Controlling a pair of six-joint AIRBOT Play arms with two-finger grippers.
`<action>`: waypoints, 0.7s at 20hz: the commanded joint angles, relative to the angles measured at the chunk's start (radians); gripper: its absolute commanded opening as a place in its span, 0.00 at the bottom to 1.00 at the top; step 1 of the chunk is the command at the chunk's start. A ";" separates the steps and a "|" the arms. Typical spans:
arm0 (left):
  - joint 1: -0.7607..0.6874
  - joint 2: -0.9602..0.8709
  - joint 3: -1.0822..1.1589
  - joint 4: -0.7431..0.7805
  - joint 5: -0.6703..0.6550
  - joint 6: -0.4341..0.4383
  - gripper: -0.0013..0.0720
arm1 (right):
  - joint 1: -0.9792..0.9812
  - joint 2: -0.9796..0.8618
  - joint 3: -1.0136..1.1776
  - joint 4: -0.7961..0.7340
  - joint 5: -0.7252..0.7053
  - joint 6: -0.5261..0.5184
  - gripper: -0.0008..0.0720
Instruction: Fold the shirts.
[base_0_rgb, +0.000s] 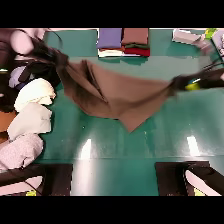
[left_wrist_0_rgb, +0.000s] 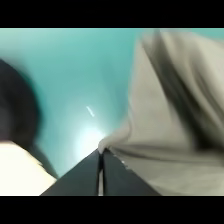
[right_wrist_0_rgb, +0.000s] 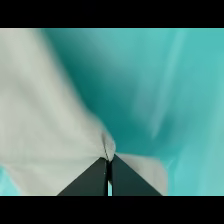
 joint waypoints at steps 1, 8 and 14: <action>0.033 0.181 0.053 -0.006 0.065 0.003 0.05 | -0.132 0.100 0.245 -0.019 0.053 -0.034 0.03; 0.033 0.529 0.054 -0.054 0.195 0.003 0.05 | -0.203 0.112 0.605 -0.020 0.116 -0.053 0.03; 0.034 0.605 0.052 -0.151 0.183 0.035 0.04 | -0.272 -0.092 0.961 -0.016 0.240 -0.068 0.03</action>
